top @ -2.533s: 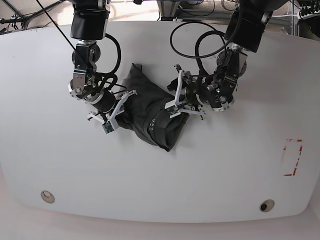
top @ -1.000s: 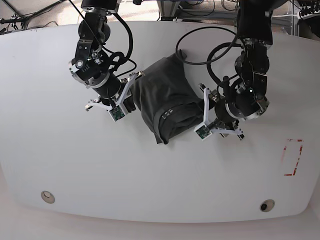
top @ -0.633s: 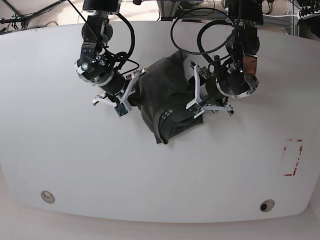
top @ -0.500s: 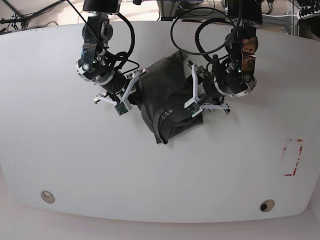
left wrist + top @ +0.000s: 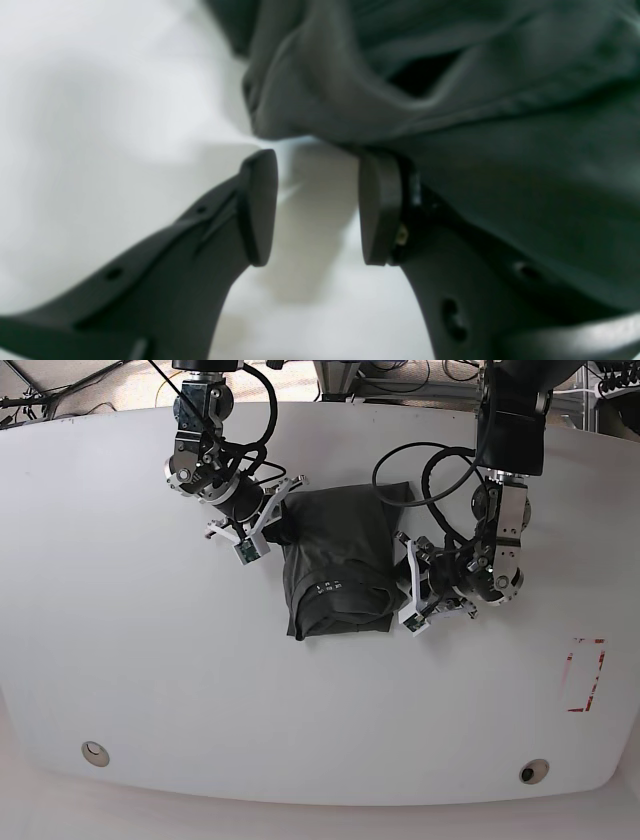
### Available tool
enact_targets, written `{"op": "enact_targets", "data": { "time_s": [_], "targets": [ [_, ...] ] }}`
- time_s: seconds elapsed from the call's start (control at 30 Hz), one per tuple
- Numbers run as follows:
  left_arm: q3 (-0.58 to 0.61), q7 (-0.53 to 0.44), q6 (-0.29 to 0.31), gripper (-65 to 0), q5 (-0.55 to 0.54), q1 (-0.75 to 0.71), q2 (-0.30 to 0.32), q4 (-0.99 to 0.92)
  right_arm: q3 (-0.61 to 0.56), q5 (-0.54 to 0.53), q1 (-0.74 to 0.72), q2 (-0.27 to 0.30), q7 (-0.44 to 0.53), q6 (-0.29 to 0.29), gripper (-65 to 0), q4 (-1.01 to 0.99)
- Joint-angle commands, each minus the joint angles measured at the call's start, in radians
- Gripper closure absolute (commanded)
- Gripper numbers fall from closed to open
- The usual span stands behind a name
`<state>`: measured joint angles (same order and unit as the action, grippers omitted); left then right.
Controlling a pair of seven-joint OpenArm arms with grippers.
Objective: Fold the T-shirt properly
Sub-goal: 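Fold the bundle edge over with both grippers and flatten it, then release the right gripper and grasp the folded shirt with the left gripper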
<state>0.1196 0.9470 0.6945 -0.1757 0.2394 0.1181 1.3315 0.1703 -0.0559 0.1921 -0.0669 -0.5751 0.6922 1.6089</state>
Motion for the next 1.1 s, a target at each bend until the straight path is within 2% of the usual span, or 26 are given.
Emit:
{"op": "enact_targets", "data": {
  "time_s": [0.0,0.2,0.47,0.57,0.83,1.0,1.07],
  "targets": [
    [-0.001,-0.018,0.004,-24.0,-0.012,0.07,-0.001,-0.045,0.001,0.021,0.0,0.003,-0.021,0.006,-4.6,0.009],
    [-0.002,-0.019,0.004,-24.0,-0.014,0.143,-0.004,-0.117,-0.015,0.021,0.019,-0.003,-0.021,0.006,-4.6,0.015],
    [-0.007,-0.015,0.004,-24.0,-0.014,0.157,-0.001,-0.074,-0.094,0.02,0.056,-0.006,-0.026,0.006,-4.6,0.113],
    [-0.007,0.004,0.004,-24.0,-0.014,0.157,0.002,-0.043,-0.108,0.02,0.062,-0.026,-0.041,0.006,-4.6,0.149],
    [-0.038,0.114,0.004,-24.0,-0.015,0.117,0.012,0.197,-0.105,0.02,0.03,-0.03,-0.099,-0.018,-4.6,0.233],
    [-0.019,0.119,0.004,-24.7,-0.011,0.033,-0.014,0.406,-0.031,0.02,0.024,-0.024,-0.135,-0.018,-4.9,0.328],
    [0.018,0.12,0.004,-28.1,-0.011,0.008,-0.03,0.467,0.01,0.02,0.01,-0.024,-0.158,-0.016,-5.2,0.357]
  ]
}}
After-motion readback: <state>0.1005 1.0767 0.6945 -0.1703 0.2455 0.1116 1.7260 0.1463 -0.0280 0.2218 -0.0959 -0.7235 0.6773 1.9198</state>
